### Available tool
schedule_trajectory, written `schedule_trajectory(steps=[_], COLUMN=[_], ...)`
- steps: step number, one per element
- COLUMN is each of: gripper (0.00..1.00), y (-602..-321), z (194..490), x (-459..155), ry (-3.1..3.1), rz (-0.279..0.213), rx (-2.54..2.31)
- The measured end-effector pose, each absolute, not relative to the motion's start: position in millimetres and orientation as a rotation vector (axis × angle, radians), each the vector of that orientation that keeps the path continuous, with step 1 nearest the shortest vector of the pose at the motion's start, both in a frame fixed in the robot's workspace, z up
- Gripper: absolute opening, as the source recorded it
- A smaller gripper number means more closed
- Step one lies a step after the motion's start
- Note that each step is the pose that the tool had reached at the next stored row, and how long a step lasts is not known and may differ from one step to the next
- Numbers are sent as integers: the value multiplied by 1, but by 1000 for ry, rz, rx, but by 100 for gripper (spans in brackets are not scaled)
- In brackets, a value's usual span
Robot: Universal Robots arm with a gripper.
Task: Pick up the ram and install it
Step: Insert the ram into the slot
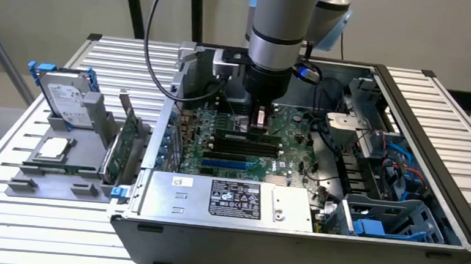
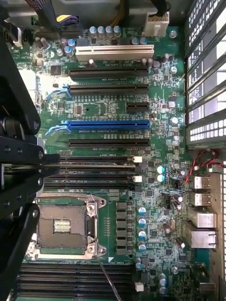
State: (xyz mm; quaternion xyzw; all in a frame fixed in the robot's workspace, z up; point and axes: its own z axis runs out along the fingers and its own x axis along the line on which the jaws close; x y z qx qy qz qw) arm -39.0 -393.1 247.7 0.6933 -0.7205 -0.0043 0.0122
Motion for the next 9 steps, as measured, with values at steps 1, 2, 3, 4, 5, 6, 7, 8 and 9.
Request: schedule_trajectory(steps=[1,2,3,4,5,6,7,8,9], gripper=[0,0,0,0,0,0,0,0,0], y=[-393,-393,-393,-393,-393,-393,-393,-393,-393], z=[246,245,245,245,245,245,244,243,242], x=[-39,-39,-39,-39,-39,-39,-39,-39,-39], ry=[-2246,-2246,-2245,-2245,-2245,-2246,-2247,-2248,-2249], rz=[-12,-12,-11,-11,-11,-10,-9,-6,-4], rx=[2161,2161,2161,2160,2160,2161,2162,2163,2164])
